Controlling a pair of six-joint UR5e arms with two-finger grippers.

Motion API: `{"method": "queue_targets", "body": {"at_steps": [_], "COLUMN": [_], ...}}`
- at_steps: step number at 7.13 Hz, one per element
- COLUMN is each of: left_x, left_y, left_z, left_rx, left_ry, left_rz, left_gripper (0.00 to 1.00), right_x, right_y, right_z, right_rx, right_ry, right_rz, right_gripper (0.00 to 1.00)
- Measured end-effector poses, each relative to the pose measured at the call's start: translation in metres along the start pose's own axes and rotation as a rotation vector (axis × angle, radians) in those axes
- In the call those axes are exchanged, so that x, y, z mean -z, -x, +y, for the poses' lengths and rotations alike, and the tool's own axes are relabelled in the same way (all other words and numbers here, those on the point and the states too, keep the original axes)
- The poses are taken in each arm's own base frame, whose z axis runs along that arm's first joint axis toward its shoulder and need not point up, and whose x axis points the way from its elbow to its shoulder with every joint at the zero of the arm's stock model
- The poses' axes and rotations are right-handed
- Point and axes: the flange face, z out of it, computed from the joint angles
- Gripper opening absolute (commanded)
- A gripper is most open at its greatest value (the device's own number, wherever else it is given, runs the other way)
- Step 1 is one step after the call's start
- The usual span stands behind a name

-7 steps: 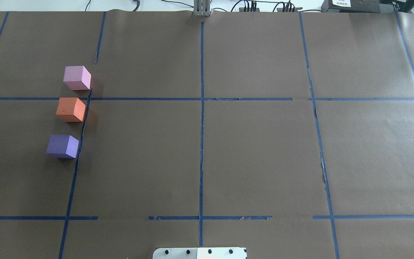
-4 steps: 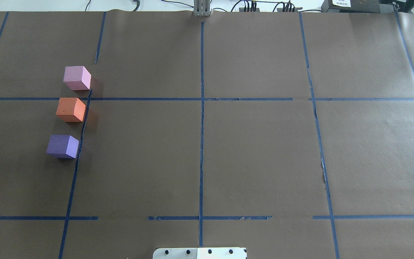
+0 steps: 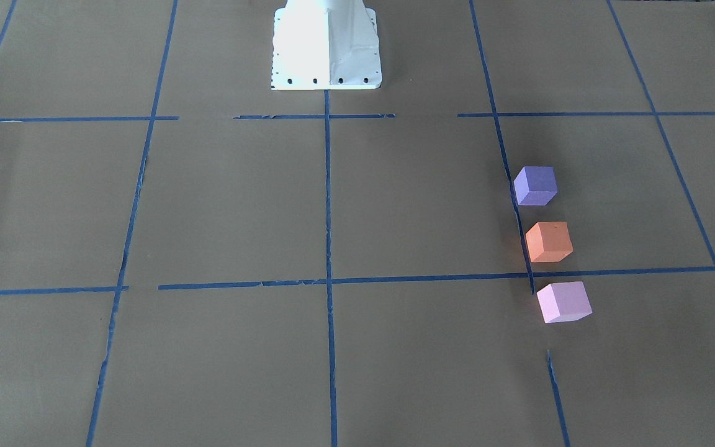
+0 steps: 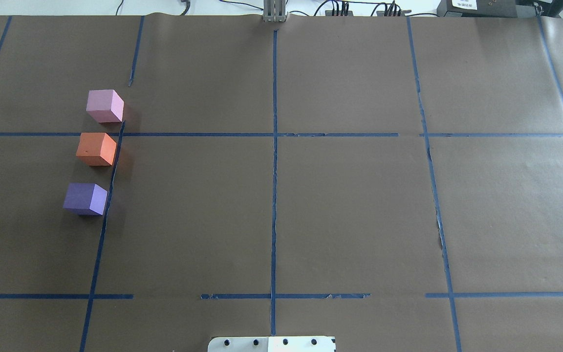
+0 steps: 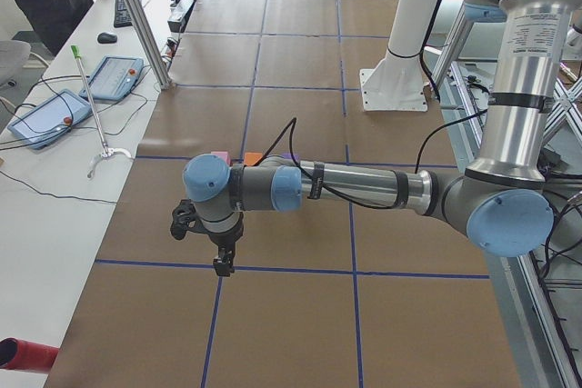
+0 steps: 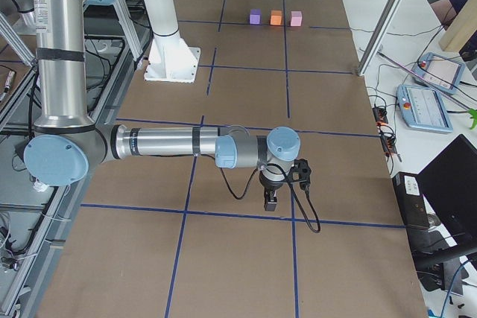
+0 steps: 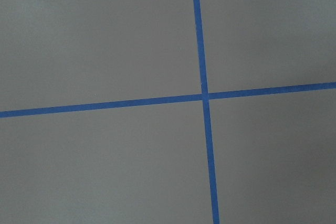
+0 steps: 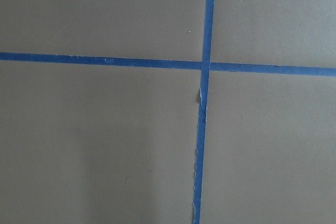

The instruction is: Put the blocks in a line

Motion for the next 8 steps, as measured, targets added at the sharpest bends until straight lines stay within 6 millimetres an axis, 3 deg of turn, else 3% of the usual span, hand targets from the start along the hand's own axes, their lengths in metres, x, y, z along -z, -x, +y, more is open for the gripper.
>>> {"method": "queue_targets", "body": {"at_steps": [8], "left_x": [0.005], "left_y": [0.011], "left_z": [0.003], "left_rx": [0.028], "left_ry": [-0.011], "left_rz": [0.007], "left_gripper": [1.0], "right_x": [0.0], "right_y": [0.0], "right_z": [0.0], "right_rx": [0.001], "right_ry": [-0.001], "right_rz": [0.0], "right_gripper": [1.0]}}
